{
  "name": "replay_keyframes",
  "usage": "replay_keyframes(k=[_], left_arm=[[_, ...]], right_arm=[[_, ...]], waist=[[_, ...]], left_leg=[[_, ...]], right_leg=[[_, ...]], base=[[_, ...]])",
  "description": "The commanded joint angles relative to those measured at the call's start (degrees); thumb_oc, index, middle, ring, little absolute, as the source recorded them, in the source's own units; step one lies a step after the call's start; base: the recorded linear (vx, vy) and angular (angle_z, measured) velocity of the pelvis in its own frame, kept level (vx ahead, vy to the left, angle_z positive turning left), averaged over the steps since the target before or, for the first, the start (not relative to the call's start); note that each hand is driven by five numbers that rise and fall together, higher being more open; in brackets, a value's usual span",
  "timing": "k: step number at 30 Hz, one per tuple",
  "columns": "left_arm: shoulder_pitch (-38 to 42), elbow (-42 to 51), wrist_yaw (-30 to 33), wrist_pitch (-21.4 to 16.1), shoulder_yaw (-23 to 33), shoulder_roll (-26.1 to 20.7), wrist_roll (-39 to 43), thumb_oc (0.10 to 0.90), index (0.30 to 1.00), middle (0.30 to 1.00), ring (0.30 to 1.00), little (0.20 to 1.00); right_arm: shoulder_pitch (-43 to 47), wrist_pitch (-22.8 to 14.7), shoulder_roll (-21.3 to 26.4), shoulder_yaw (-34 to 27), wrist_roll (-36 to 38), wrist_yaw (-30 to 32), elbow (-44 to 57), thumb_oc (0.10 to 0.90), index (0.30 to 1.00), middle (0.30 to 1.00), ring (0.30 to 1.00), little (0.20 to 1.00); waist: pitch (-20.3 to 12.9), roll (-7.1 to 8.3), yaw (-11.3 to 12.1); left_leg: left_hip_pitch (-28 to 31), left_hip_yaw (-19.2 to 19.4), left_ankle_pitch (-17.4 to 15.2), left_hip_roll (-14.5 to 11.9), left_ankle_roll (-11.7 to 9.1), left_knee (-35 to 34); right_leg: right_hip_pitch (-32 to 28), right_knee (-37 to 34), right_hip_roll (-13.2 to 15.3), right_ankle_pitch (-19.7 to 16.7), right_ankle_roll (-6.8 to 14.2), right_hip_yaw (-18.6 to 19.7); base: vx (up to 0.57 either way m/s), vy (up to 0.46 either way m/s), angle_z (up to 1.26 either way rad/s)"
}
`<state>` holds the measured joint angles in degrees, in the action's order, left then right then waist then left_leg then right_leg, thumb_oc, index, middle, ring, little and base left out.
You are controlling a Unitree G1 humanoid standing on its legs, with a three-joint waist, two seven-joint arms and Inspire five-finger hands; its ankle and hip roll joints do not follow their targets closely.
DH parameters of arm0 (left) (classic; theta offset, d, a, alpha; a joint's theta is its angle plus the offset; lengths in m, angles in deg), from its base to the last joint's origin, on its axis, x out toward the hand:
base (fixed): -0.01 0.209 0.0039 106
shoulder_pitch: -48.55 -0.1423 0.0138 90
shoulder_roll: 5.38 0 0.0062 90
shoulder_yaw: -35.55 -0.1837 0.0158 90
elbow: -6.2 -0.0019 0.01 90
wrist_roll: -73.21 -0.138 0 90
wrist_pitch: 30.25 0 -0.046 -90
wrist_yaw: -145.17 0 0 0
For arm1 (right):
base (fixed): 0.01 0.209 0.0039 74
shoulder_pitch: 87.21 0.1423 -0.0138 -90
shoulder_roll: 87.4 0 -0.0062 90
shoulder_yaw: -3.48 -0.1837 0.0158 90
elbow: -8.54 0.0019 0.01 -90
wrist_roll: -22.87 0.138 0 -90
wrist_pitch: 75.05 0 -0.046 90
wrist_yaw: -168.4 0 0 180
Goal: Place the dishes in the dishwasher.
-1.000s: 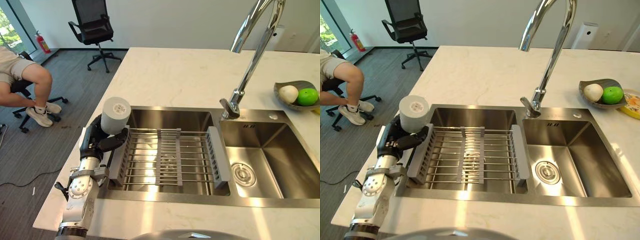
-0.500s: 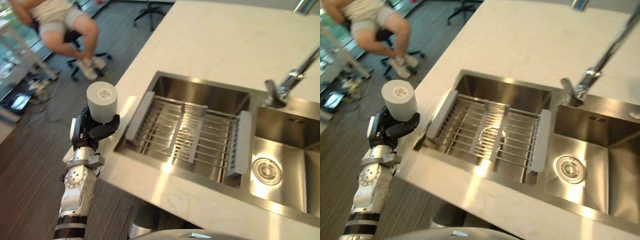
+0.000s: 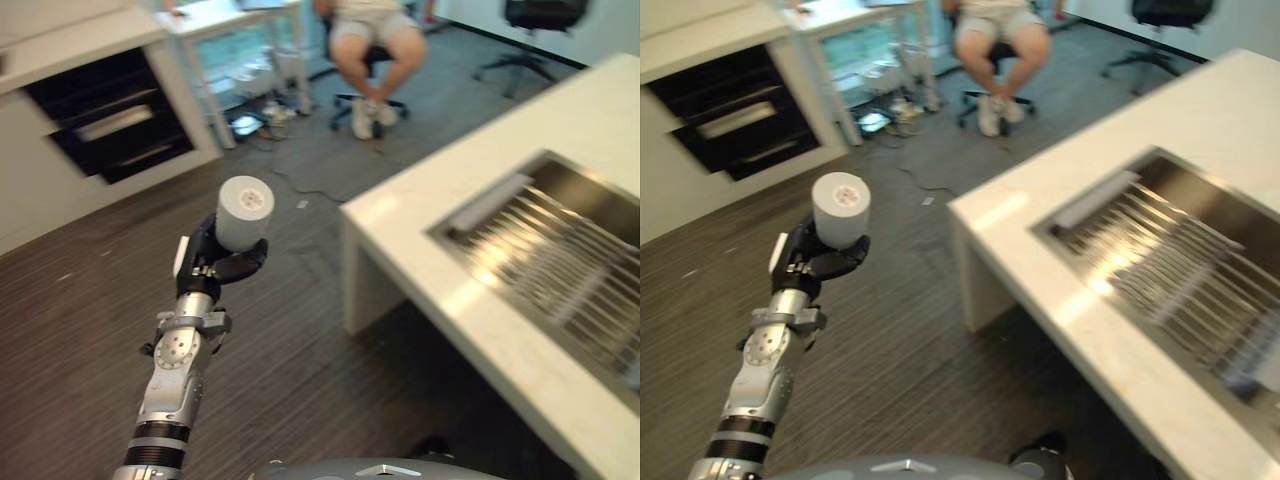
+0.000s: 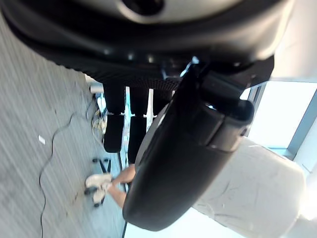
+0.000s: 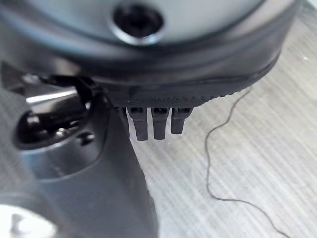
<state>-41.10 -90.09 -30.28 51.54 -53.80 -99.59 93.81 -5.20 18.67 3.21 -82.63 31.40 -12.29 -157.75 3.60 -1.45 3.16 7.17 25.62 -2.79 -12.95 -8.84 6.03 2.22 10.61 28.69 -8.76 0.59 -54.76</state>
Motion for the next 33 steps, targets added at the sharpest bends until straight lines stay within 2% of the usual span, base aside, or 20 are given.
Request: replay_keyframes(k=[1, 2, 3, 4, 6, 7, 8, 9, 10, 11, 12, 14, 15, 20, 21, 26, 27, 29, 33], left_arm=[[2.62, 11.48, 0.87, -7.17, 7.43, -8.88, -4.42, 0.400, 0.300, 0.300, 0.300, 0.300], [3.36, 11.68, 1.83, -8.01, 6.47, -8.71, -4.59, 0.400, 0.300, 0.300, 0.300, 0.300], [4.30, 10.98, 2.58, -8.75, 5.15, -8.85, -5.09, 0.400, 0.300, 0.300, 0.300, 0.300], [4.84, 11.10, 3.02, -8.92, 2.60, -9.77, -6.29, 0.400, 0.300, 0.300, 0.300, 0.300], [4.87, 11.08, 3.06, -8.92, 2.56, -9.79, -6.32, 0.400, 0.300, 0.300, 0.300, 0.300], [5.74, 11.02, 3.22, -8.66, 1.10, -10.02, -7.04, 0.400, 0.300, 0.300, 0.300, 0.300], [5.77, 11.01, 3.24, -8.66, 1.09, -10.05, -7.06, 0.400, 0.300, 0.300, 0.300, 0.300], [7.83, 9.80, 3.79, -8.49, -1.36, -9.84, -8.40, 0.400, 0.300, 0.300, 0.300, 0.300], [8.43, 9.62, 3.84, -8.60, -2.39, -9.56, -9.00, 0.400, 0.300, 0.300, 0.300, 0.300], [7.62, 10.24, 3.53, -8.23, -2.20, -9.84, -9.53, 0.400, 0.300, 0.300, 0.300, 0.300], [7.54, 10.27, 3.53, -8.19, -2.17, -9.85, -9.53, 0.400, 0.300, 0.300, 0.300, 0.300], [6.41, 10.85, 3.09, -8.01, -1.58, -9.94, -9.52, 0.400, 0.300, 0.300, 0.300, 0.300], [4.51, 11.25, 3.22, -7.77, -0.45, -9.70, -9.38, 0.400, 0.300, 0.300, 0.300, 0.300], [2.70, 10.93, 5.52, -7.64, 0.60, -9.83, -11.62, 0.400, 0.300, 0.300, 0.300, 0.300], [3.49, 10.82, 6.49, -7.89, 0.61, -9.29, -12.27, 0.400, 0.300, 0.300, 0.300, 0.300], [4.72, 11.57, 7.05, -8.72, -0.16, -9.28, -14.85, 0.400, 0.300, 0.300, 0.300, 0.300], [5.08, 10.91, 5.43, -9.07, -1.93, -9.03, -14.26, 0.400, 0.300, 0.300, 0.300, 0.300], [4.25, 11.51, 3.36, -9.36, -4.14, -8.73, -10.72, 0.400, 0.300, 0.300, 0.300, 0.300], [3.60, 11.29, 3.84, -9.96, -4.95, -8.70, -10.43, 0.400, 0.300, 0.300, 0.300, 0.300]], right_arm=[[8.24, -2.42, -6.00, -1.73, 4.84, -0.91, 1.17, 0.800, 0.900, 0.900, 0.900, 0.900], [7.93, -3.31, -6.93, -1.33, 5.68, -0.97, 2.65, 0.800, 0.900, 0.900, 0.900, 0.900], [7.58, -3.59, -7.19, -0.75, 6.74, -1.11, 4.09, 0.800, 0.900, 0.900, 0.900, 0.900], [6.91, -4.81, -7.97, 0.16, 8.71, -0.53, 7.33, 0.800, 0.900, 0.900, 0.900, 0.900], [6.86, -4.79, -8.01, 0.15, 8.73, -0.50, 7.40, 0.800, 0.900, 0.900, 0.900, 0.900], [6.34, -5.31, -8.58, 2.09, 9.03, -0.72, 11.17, 0.800, 0.900, 0.900, 0.900, 0.900], [6.32, -5.27, -8.60, 2.09, 9.03, -0.70, 11.24, 0.800, 0.900, 0.900, 0.900, 0.900], [4.92, -5.63, -8.94, 4.77, 7.62, -1.19, 14.40, 0.800, 0.900, 0.900, 0.900, 0.900], [4.54, -5.83, -8.84, 5.61, 6.84, -1.17, 15.18, 0.800, 0.900, 0.900, 0.900, 0.900], [4.36, -4.99, -8.58, 6.20, 5.83, -1.33, 19.18, 0.800, 0.900, 0.900, 0.900, 0.900], [4.29, -4.93, -8.58, 6.24, 5.81, -1.32, 19.23, 0.800, 0.900, 0.900, 0.900, 0.900], [3.06, -4.47, -8.32, 7.45, 4.61, -1.53, 24.97, 0.800, 0.900, 0.900, 0.900, 0.900], [1.69, -4.13, -8.09, 8.53, 3.24, -1.80, 28.75, 0.800, 0.900, 0.900, 0.900, 0.900], [-0.71, -3.82, -7.58, 11.58, 0.65, -2.59, 37.31, 0.800, 0.900, 0.900, 0.900, 0.900], [-1.10, -4.66, -5.80, 11.53, -0.67, -2.08, 34.15, 0.800, 0.900, 0.900, 0.900, 0.900], [2.76, -5.02, -6.59, 11.78, 0.02, -1.00, 28.07, 0.800, 0.900, 0.900, 0.900, 0.900], [6.59, -4.57, -6.45, 10.35, 2.70, -0.32, 17.35, 0.800, 0.900, 0.900, 0.900, 0.900], [10.19, -5.60, -5.34, 7.75, 3.37, 0.26, 7.25, 0.800, 0.900, 0.900, 0.900, 0.900], [10.50, -6.17, -4.91, 6.83, 3.10, 1.40, 4.57, 0.800, 0.900, 0.900, 0.900, 0.900]], waist=[[1.79, 2.36, 1.17], [2.21, 2.43, -0.19], [2.44, 3.06, -1.18], [2.94, 3.46, -2.60], [2.87, 3.53, -2.75], [3.79, 3.97, -3.51], [3.69, 4.04, -3.73], [4.88, 4.74, -4.68], [5.36, 5.10, -4.90], [5.76, 5.78, -4.64], [5.59, 5.75, -4.77], [5.50, 6.80, -4.08], [4.52, 7.24, -3.74], [3.61, 7.17, -3.86], [3.59, 7.03, -4.01], [2.61, 6.67, -3.75], [2.14, 6.31, -2.54], [1.38, 5.44, -1.26], [0.78, 4.83, -1.07]], left_leg=[[-4.38, -12.14, -5.53, -1.51, 1.59, 1.92], [-4.19, -14.21, -5.41, 0.20, 2.33, 0.75], [-4.38, -15.54, -4.07, 2.37, 3.43, -0.32], [-4.30, -20.91, -3.20, 5.57, 5.01, -1.89], [-4.45, -21.09, -2.99, 5.61, 5.00, -1.97], [-4.24, -25.50, -2.56, 7.67, 5.85, -3.17], [-4.46, -25.72, -2.29, 7.76, 5.86, -3.28], [-3.96, -31.00, -1.99, 10.20, 6.62, -4.54], [-3.91, -33.21, -1.76, 11.27, 6.88, -4.68], [-4.41, -34.84, -0.92, 12.09, 6.84, -4.29], [-4.25, -34.95, -1.22, 12.01, 6.84, -4.42], [-4.98, -36.17, -1.07, 12.39, 6.30, -4.28], [-5.09, -36.81, -0.87, 11.91, 5.34, -4.91], [-4.88, -36.48, 0.06, 10.43, 3.85, -6.14], [-4.95, -36.05, 0.62, 9.71, 3.37, -6.95], [-4.27, -33.22, 2.21, 7.66, 1.90, -10.13], [-3.76, -33.04, 1.84, 7.36, 1.71, -10.39], [-3.93, -33.27, 2.49, 7.63, 1.68, -10.67], [-2.69, -31.91, 2.10, 7.38, 1.88, -10.99]], right_leg=[[-9.13, -5.75, 3.64, -6.44, 14.23, 12.76], [-6.99, -4.31, 2.16, -6.08, 13.97, 21.04], [-4.70, -3.58, 0.02, -4.07, 12.60, 28.16], [-2.99, -2.81, -7.41, 2.72, 10.95, 37.03], [-2.91, -2.70, -7.36, 2.79, 10.85, 36.85], [-1.81, -2.65, -13.03, 7.58, 9.37, 40.19], [-1.75, -2.75, -12.94, 7.45, 9.33, 39.96], [-0.61, -1.68, -18.28, 10.12, 9.21, 46.25], [-0.53, -0.74, -19.87, 10.88, 8.83, 48.31], [-0.73, -0.69, -20.04, 10.37, 8.27, 48.38], [-0.90, -0.71, -20.09, 10.73, 8.32, 48.26], [-3.94, -3.68, -19.75, 11.33, 7.23, 45.19], [-6.22, -6.87, -19.99, 11.14, 7.01, 42.64], [-8.97, -10.89, -20.37, 10.56, 7.01, 39.39], [-9.19, -11.92, -20.47, 10.66, 6.97, 38.59], [-10.38, -15.61, -20.67, 10.00, 7.51, 36.76], [-10.91, -15.61, -20.63, 10.23, 7.38, 36.16], [-11.25, -15.61, -20.39, 9.94, 7.41, 35.37], [-11.35, -15.61, -20.58, 9.98, 7.46, 36.49]], base=[[0.06, 0.581, 1.57], [0.07, 0.627, 1.74], [0.13, 0.619, 1.90], [0.09, 0.439, 0.99], [0.08, 0.212, 1.21], [0.07, 0.162, 1.61], [0.14, 0.264, 1.50], [0.08, 0.140, 1.83], [0.08, 0.133, 2.16], [0.04, 0.033, 2.39], [0.03, -0.046, 2.47], [0.07, -0.118, 1.66], [0.10, -0.152, 0.90], [0.07, -0.076, 0.36], [0.02, -0.061, 0.01], [0.03, -0.057, -0.15], [0.08, -0.022, -0.30], [0.10, -0.007, -0.42], [0.06, 0.004, -0.09]])
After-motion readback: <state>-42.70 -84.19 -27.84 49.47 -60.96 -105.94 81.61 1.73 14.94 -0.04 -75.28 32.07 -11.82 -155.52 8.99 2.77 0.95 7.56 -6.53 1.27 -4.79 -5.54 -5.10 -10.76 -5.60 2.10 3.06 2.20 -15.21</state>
